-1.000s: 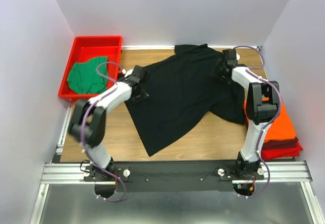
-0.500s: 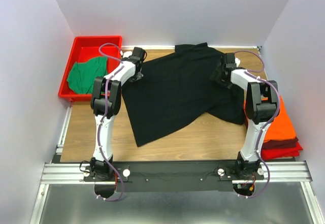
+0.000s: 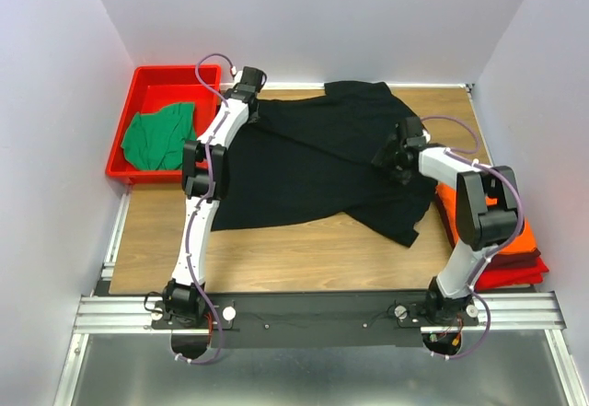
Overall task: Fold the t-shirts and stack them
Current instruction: Flatten the tshirt out
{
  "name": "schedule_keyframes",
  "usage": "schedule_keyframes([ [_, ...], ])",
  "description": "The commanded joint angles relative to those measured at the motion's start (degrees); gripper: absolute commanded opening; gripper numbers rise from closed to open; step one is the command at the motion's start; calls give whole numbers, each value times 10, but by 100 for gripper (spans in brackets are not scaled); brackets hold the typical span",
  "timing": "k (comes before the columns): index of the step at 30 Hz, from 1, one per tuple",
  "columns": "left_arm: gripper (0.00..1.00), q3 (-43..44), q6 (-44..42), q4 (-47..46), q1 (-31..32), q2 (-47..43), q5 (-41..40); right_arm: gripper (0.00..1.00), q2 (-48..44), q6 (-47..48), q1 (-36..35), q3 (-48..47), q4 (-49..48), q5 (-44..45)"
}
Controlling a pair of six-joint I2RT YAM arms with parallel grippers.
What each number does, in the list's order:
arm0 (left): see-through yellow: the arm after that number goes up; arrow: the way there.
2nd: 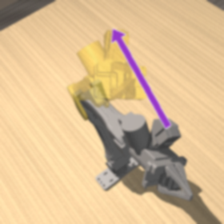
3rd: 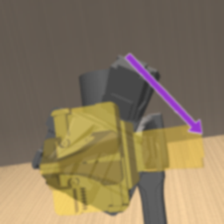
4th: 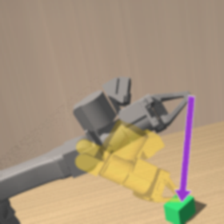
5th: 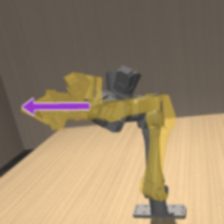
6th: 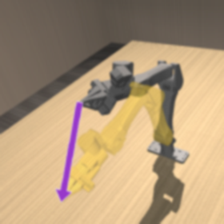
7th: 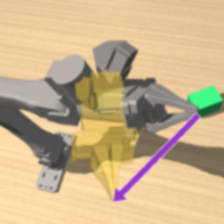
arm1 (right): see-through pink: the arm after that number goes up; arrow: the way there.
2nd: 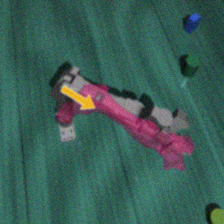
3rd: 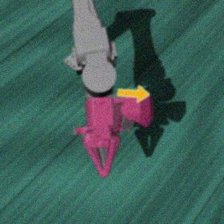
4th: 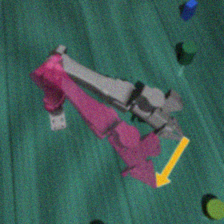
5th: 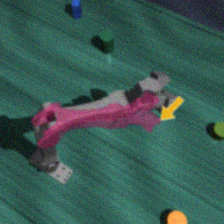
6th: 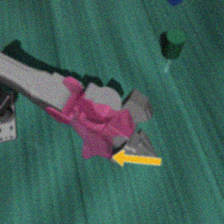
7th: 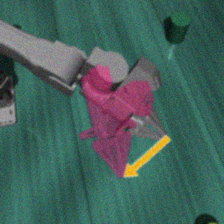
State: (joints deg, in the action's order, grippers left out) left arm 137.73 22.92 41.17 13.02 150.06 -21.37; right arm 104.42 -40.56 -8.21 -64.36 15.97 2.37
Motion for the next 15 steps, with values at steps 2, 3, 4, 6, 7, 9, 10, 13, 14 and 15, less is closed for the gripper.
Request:
schedule_keyframes([
  [2,34,10,-61,-27,-18,-2,57,78,-52,-48,-66,49,3,-26],
  [3,36,10,-67,-35,-19,-6,73,78,-52,-51,-72,50,-2,-26],
  [4,37,15,-76,-47,-18,-6,90,79,-47,-49,-71,45,-3,-2],
  [6,39,20,-72,-53,-18,-14,119,80,-13,-19,-55,-1,0,18],
  [7,39,17,-72,-59,-18,-26,136,80,-4,-15,-41,-29,1,3],
  [9,42,15,-72,-68,-18,-38,147,80,42,-3,1,-67,1,-19],
  [10,42,16,-71,-75,-18,-44,150,80,62,8,12,-88,1,-59],
  [13,43,19,-67,-88,-19,-74,176,79,123,25,34,-168,17,-97],
  [14,44,18,-64,-91,-19,-79,190,79,132,27,35,-179,17,-104],
  [15,44,17,-57,-95,-19,-85,196,79,137,33,35,-193,18,-115],
])
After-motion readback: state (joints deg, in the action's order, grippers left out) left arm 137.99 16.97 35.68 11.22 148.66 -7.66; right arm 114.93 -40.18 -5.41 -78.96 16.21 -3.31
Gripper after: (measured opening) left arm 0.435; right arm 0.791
